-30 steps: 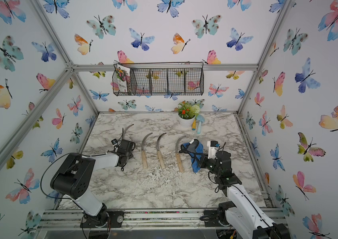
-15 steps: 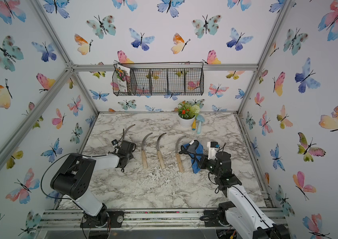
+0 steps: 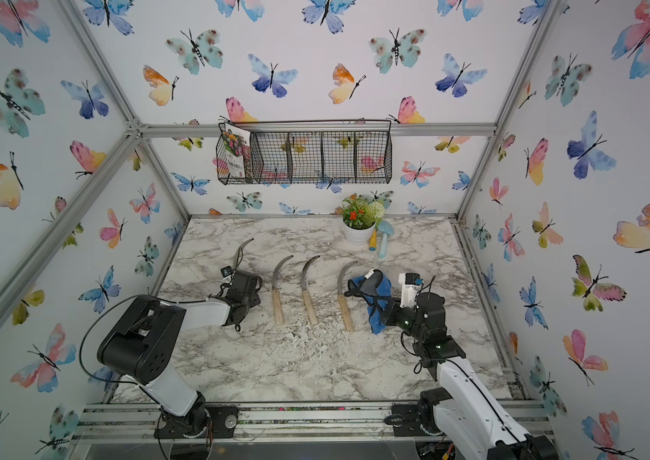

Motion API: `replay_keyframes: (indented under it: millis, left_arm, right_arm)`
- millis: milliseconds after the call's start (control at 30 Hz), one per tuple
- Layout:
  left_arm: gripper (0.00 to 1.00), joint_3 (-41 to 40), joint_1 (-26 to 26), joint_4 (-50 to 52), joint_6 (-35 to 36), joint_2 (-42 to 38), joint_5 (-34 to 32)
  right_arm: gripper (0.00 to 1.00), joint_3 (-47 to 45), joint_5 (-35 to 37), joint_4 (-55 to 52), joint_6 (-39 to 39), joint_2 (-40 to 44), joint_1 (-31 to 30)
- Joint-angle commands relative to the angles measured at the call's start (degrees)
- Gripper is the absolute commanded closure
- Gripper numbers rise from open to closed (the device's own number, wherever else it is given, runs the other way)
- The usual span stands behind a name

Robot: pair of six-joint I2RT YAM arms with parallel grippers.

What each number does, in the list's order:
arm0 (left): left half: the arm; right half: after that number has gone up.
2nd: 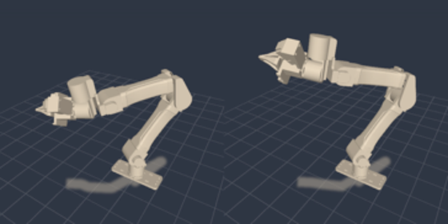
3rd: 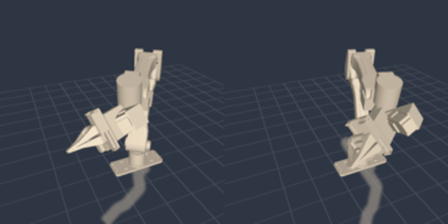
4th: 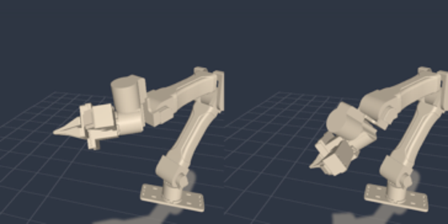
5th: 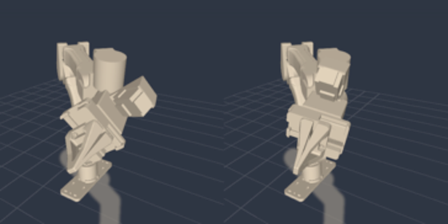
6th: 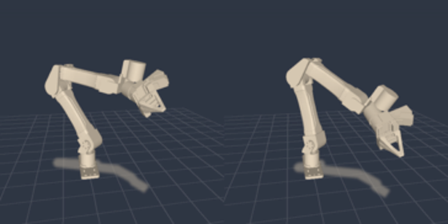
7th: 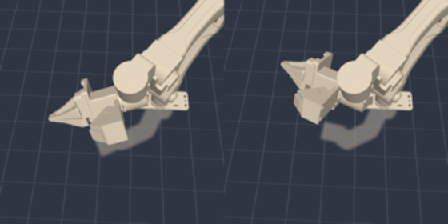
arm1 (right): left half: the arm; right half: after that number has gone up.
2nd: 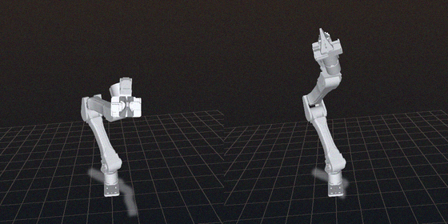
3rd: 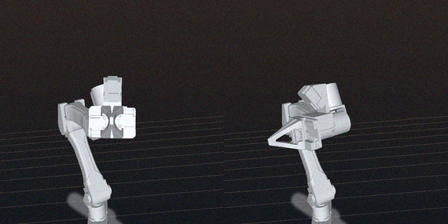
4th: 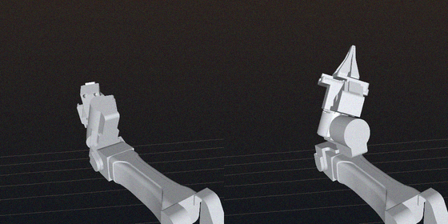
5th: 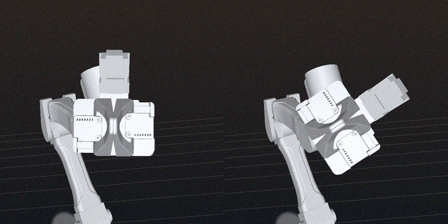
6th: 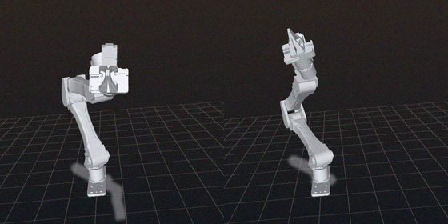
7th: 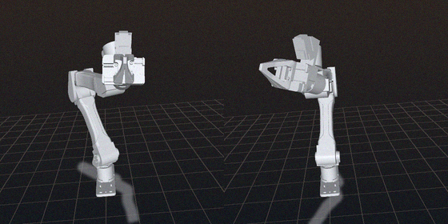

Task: Wipe small sickles with rags
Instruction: Pick up the small sickle from the center of the board.

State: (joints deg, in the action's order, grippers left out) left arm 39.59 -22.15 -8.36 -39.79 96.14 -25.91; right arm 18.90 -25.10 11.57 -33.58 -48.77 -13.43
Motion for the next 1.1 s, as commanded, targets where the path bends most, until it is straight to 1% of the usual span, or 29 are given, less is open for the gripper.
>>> replay_keyframes:
  millis: [0,167,267,367,400,467,533,600,667,767,867,933,1067]
  left_arm:
    - [0.61,-0.92,-0.34,-0.43,0.51,-0.99,0.53]
    - [0.56,-0.61,-0.31,-0.79,0.43,-0.65,0.24]
    - [0.57,-0.39,-0.34,-1.17,0.5,-0.02,0.2]
    - [0.66,-0.33,-0.28,-1.69,0.59,0.47,0.1]
    - [0.71,-0.26,-0.27,-1.68,0.6,0.6,0.32]
    - [0.78,-0.31,-0.29,-1.74,0.59,0.47,0.42]
    - [0.87,-0.46,-0.3,-1.82,1.0,-0.19,0.74]
    - [0.93,-0.72,-0.35,-1.57,1.36,-1.54,0.78]
    - [0.99,-1.7,-0.28,-1.6,1.85,-3.94,0.89]
    - [1.0,-3.74,-0.32,-2.02,3.19,-9.51,1.21]
    - [1.0,-7.07,-0.33,-4.27,5.75,-16.94,2.94]
    - [1.0,-9.19,-0.35,-6.07,8.28,-22.5,5.18]
    - [1.0,-10.33,-0.51,-6.41,14.43,-29.23,10.93]
  right_arm:
    - [0.98,-0.88,-0.21,0.47,-0.08,0.15,0.24]
    - [0.98,-1.28,-0.3,0.56,0.01,0.45,0.24]
    - [0.98,-1.28,-0.47,0.64,0.01,0.44,0.25]
    - [0.98,-1.28,-0.65,0.73,-0.08,0.53,0.2]
    - [0.98,-1.26,-0.65,0.67,-0.08,0.54,0.2]
    - [0.98,-1.21,-0.65,0.51,-0.17,0.69,0.25]
    - [0.98,-1.07,-0.56,0.34,-0.32,1.04,0.24]
    - [0.98,-0.9,-0.5,0.11,-0.43,1.52,0.22]
    - [0.98,-0.75,-0.35,-0.38,-0.47,2.12,0.21]
    - [0.98,-0.28,-0.16,-1.17,-0.52,3.09,0.22]
    - [0.98,0.17,0.02,-2.03,-0.39,3.91,0.25]
    - [0.98,0.35,0.11,-2.6,-0.34,4.42,0.24]
    - [0.98,0.66,0.11,-3.44,-0.08,5.28,0.24]
